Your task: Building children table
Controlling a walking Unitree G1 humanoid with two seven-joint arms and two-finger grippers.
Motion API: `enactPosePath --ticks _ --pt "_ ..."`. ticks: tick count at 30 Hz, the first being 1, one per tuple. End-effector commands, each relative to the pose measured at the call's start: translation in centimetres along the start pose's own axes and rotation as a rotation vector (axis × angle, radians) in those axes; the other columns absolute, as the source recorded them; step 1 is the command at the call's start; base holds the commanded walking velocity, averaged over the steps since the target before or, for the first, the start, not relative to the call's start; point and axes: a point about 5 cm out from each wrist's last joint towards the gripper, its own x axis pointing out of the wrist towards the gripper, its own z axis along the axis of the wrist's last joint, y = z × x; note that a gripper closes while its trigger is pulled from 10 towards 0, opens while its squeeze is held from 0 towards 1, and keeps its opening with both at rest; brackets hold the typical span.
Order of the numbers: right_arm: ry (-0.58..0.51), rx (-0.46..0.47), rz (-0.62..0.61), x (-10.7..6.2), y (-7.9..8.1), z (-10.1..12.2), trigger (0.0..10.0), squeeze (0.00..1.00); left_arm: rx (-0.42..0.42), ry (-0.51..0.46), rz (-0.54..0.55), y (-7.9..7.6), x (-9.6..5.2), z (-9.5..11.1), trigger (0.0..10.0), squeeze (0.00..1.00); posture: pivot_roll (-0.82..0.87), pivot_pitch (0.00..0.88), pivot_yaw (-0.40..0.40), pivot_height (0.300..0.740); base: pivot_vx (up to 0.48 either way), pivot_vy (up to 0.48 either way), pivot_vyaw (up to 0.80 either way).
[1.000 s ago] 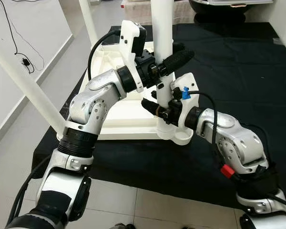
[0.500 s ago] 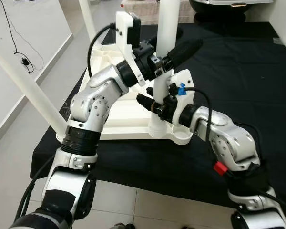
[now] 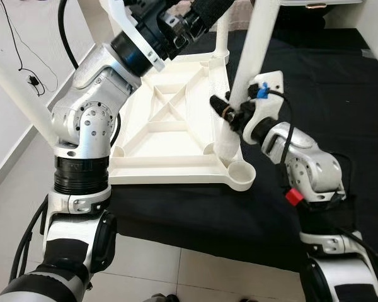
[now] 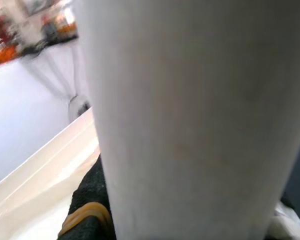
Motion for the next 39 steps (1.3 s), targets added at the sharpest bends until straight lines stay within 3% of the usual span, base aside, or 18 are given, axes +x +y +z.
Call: enactPosePath --ticks 1,2,3,4,5,6,7,8,11,14,16,19,22,24,27,32,33,39 --pt "-0.082 0.01 -0.057 0.1 -0.8 1.4 0.0 0.0 -0.014 0.013 0.002 -0.4 -0.5 -0.1 10.0 1.0 -0.06 0.176 0.055 0.74 0.0 0.0 0.0" --pt "-0.138 0.023 -0.078 0.2 -1.4 2.4 0.0 0.0 -0.048 0.067 0.024 -0.9 -1.4 -1.8 10.0 1.0 -0.06 0.185 0.053 0.74 0.0 0.0 0.0" --pt "-0.138 0.023 -0.078 0.2 -1.4 2.4 0.0 0.0 -0.048 0.067 0.024 -0.9 -1.4 -1.8 10.0 1.0 -0.06 0.185 0.053 0.74 0.0 0.0 0.0" --pt "-0.176 0.031 -0.063 0.2 -1.6 3.2 4.6 0.0 -0.06 0.129 0.035 -1.6 -2.3 -3.5 10.0 1.0 -0.05 0.196 0.054 0.74 0.0 0.0 0.0" --pt "-0.176 0.031 -0.063 0.2 -1.6 3.2 4.6 0.0 -0.06 0.129 0.035 -1.6 -2.3 -3.5 10.0 1.0 -0.05 0.196 0.054 0.74 0.0 0.0 0.0" --pt "-0.192 0.037 -0.037 0.2 -1.6 3.6 10.0 0.0 -0.06 0.187 0.038 -2.1 -3.2 -4.8 10.0 1.0 -0.05 0.196 0.054 0.74 0.0 0.0 0.0" --pt "-0.202 0.041 0.008 0.1 -1.5 4.0 10.0 0.0 -0.065 0.29 0.049 -3.0 -5.4 -7.1 10.0 0.0 -0.04 0.219 0.054 0.74 0.0 0.0 0.0" --pt "-0.217 0.037 0.033 0.0 -1.5 4.4 10.0 0.0 -0.075 0.379 0.061 -4.0 -7.3 -8.9 10.0 0.0 -0.04 0.222 0.054 0.74 0.0 0.0 0.0" --pt "-0.231 0.031 0.043 -0.2 -1.5 4.6 10.0 0.0 -0.084 0.453 0.067 -4.9 -9.0 -10.2 10.0 0.0 -0.03 0.235 0.052 0.74 0.0 0.0 0.0" --pt "-0.214 -0.026 0.222 -0.5 -0.8 4.2 10.0 0.0 -0.104 0.664 0.127 -7.5 -14.7 -13.1 10.0 0.0 -0.01 0.261 0.058 0.74 0.0 0.0 0.0" --pt "-0.214 -0.026 0.222 -0.5 -0.8 4.2 10.0 0.0 -0.104 0.664 0.127 -7.5 -14.7 -13.1 10.0 0.0 -0.01 0.261 0.058 0.74 0.0 0.0 0.0" --pt "-0.235 -0.071 0.52 -1.1 0.6 4.0 10.0 0.0 -0.135 0.782 0.231 -9.9 -18.9 -13.8 10.0 0.0 0.01 0.281 0.065 0.74 0.0 0.0 0.0" --pt "-0.239 -0.095 0.597 -1.4 1.0 4.0 10.0 0.0 -0.135 0.802 0.236 -10.6 -19.5 -13.8 10.0 0.0 0.01 0.282 0.064 0.74 0.0 0.0 0.0" --pt "-0.202 -0.118 0.799 -2.3 1.6 3.8 10.0 0.0 -0.095 0.84 0.253 -11.8 -20.8 -13.4 10.0 0.0 0.03 0.292 0.06 0.74 0.0 0.0 0.0" --pt "-0.144 -0.138 0.944 -3.0 1.4 3.5 10.0 0.0 -0.022 0.859 0.285 -12.4 -21.7 -12.7 10.0 0.0 0.04 0.298 0.056 0.74 0.0 0.0 0.0" --pt "-0.068 -0.136 1.091 -3.6 1.0 3.4 10.0 0.0 0.06 0.868 0.261 -13.6 -22.2 -12.2 10.0 0.0 0.04 0.311 0.053 0.74 0.0 0.0 0.0" --pt "-0.011 -0.145 1.166 -3.9 0.9 3.1 10.0 0.0 0.125 0.878 0.244 -13.9 -22.2 -12.1 10.0 0.0 0.03 0.318 0.054 0.74 0.0 0.0 0.0" --pt "0.114 -0.197 1.263 -4.3 0.7 2.4 10.0 0.0 0.283 0.873 0.205 -13.9 -22.0 -11.9 10.0 0.0 0.03 0.327 0.055 0.74 0.0 0.0 0.0"
